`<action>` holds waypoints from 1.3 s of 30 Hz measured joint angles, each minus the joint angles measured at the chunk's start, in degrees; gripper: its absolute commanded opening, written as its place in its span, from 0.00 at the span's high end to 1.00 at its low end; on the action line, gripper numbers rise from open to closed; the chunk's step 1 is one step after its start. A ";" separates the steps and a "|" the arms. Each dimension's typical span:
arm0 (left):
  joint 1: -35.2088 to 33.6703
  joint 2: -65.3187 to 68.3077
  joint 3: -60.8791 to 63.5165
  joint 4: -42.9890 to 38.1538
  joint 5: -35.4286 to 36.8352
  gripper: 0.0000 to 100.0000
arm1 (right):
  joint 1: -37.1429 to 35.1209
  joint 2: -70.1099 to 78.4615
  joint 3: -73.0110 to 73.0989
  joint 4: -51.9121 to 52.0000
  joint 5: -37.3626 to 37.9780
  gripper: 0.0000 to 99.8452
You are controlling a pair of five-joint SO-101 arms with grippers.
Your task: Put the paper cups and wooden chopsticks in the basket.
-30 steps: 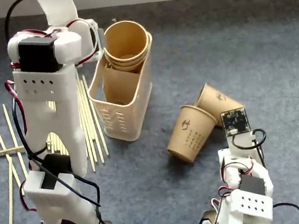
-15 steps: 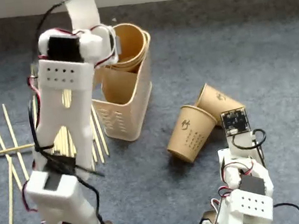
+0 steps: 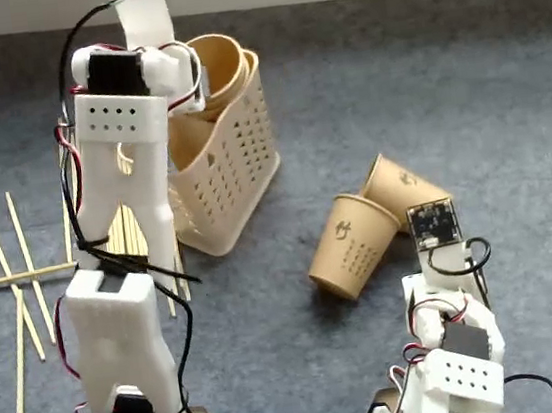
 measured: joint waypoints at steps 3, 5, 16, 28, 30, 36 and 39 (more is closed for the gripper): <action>1.23 0.18 -4.92 2.37 -0.18 0.84 | 0.00 0.00 0.00 0.00 0.00 0.82; 1.32 0.18 -7.38 2.73 -0.18 0.84 | 0.00 0.00 0.00 0.00 0.00 0.82; -2.46 0.18 -16.62 3.08 -6.77 0.85 | 0.00 0.00 0.00 0.00 0.00 0.82; -13.36 -22.33 11.60 3.25 -25.23 0.84 | 0.00 0.00 0.00 0.00 0.00 0.82; -13.27 -28.31 22.15 3.25 -29.89 0.84 | 0.00 0.00 0.00 0.00 0.00 0.82; -12.66 -35.87 34.29 3.25 -36.13 0.84 | -0.18 0.00 0.00 0.00 0.00 0.82; -12.31 -35.69 34.11 3.25 -36.40 0.80 | -0.18 0.00 0.00 0.00 0.00 0.82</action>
